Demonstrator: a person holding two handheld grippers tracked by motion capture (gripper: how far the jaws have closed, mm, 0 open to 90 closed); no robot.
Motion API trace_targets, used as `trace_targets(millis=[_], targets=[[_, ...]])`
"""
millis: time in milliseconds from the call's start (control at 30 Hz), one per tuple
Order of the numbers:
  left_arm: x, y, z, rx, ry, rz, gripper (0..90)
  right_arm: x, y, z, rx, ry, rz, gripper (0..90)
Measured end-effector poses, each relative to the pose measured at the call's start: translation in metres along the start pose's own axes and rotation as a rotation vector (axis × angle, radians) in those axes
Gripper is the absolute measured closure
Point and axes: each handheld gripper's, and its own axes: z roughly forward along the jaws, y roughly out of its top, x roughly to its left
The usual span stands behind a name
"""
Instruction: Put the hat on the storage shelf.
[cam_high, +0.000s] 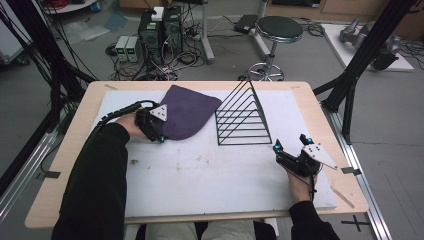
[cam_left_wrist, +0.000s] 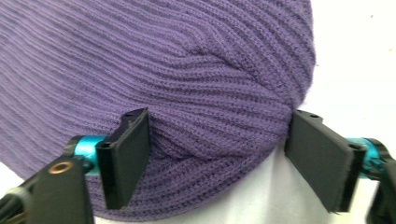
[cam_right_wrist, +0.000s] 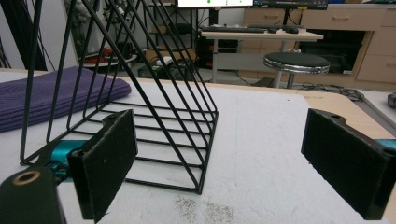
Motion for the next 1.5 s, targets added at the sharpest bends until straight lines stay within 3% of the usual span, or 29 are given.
trace_targets(millis=[267,400,533,633,867,1033,1200,1300,1500], targets=[[0.004,-0.002,0.000,-0.018,-0.045,-0.016,36.1,0.000,0.000,-0.001,-0.001,0.004,0.002,9.8],[0.008,-0.001,-0.003,-0.015,-0.018,-0.017,58.5,0.001,0.000,-0.001,0.003,0.005,0.006,9.8],[0.009,0.001,-0.005,-0.009,-0.009,-0.005,71.0,0.000,0.000,-0.001,0.000,0.002,0.005,9.8],[0.008,0.004,-0.006,-0.001,-0.001,-0.019,76.6,0.000,0.000,0.000,0.012,0.004,0.010,9.8],[0.008,0.007,-0.009,0.004,0.004,-0.046,80.9,-0.001,0.000,0.000,0.005,0.001,0.004,9.8],[0.007,0.008,-0.014,0.000,0.001,-0.020,81.1,0.000,0.000,-0.001,0.006,0.004,0.007,9.8],[0.004,0.013,-0.024,-0.033,0.019,-0.010,81.2,0.000,0.001,-0.002,0.001,0.002,0.015,9.8],[0.000,0.018,-0.039,-0.088,0.024,-0.021,81.1,0.000,0.000,-0.002,0.003,0.007,0.015,9.8],[-0.004,0.025,-0.056,-0.136,0.040,-0.009,81.1,0.000,0.000,-0.002,0.003,0.005,0.018,9.8]])
